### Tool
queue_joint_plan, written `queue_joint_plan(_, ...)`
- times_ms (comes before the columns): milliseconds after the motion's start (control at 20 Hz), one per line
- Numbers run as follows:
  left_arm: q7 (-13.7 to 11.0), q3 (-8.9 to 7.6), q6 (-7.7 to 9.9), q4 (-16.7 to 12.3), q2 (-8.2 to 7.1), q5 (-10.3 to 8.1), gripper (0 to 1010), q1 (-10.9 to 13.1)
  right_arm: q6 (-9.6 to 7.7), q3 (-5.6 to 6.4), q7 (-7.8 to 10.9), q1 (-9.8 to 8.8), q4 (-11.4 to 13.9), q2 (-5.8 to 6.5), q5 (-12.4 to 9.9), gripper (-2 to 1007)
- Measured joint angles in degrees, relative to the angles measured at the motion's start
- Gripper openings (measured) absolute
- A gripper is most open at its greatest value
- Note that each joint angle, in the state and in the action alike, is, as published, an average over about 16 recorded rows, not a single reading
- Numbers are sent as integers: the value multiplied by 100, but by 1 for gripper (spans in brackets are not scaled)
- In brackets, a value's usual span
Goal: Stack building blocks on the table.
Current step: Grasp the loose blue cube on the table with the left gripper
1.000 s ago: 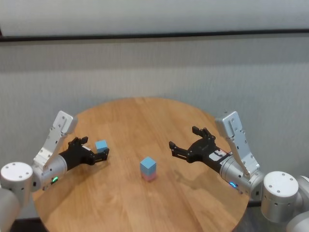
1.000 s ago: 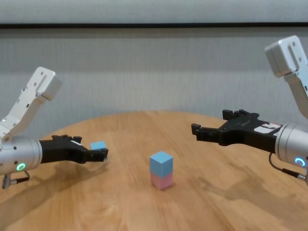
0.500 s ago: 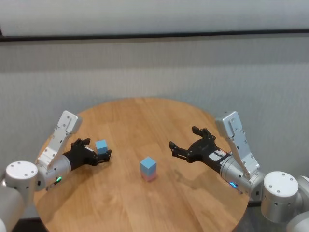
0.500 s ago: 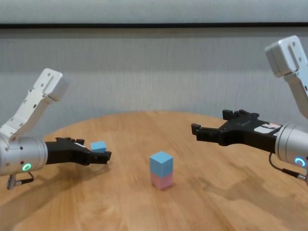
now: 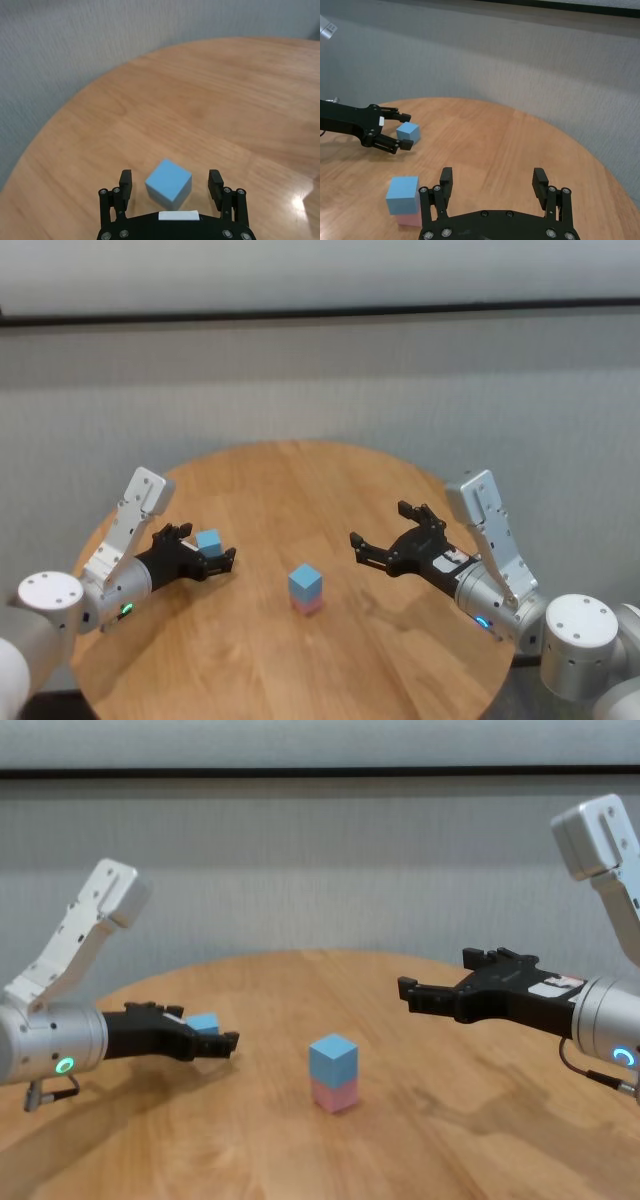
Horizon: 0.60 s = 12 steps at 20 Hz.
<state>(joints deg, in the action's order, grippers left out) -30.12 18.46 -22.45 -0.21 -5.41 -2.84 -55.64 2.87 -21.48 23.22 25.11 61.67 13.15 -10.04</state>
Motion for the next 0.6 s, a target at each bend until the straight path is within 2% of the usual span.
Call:
queue_joint_plan(200,-4,21,-121,243,40,-12,1002,-118,0,0,0,0,0,0,0,1005)
queue_joint_plan(600,3,-20,35,-73,-15,16,998,43,0,0,0,0,0,0,0,1005)
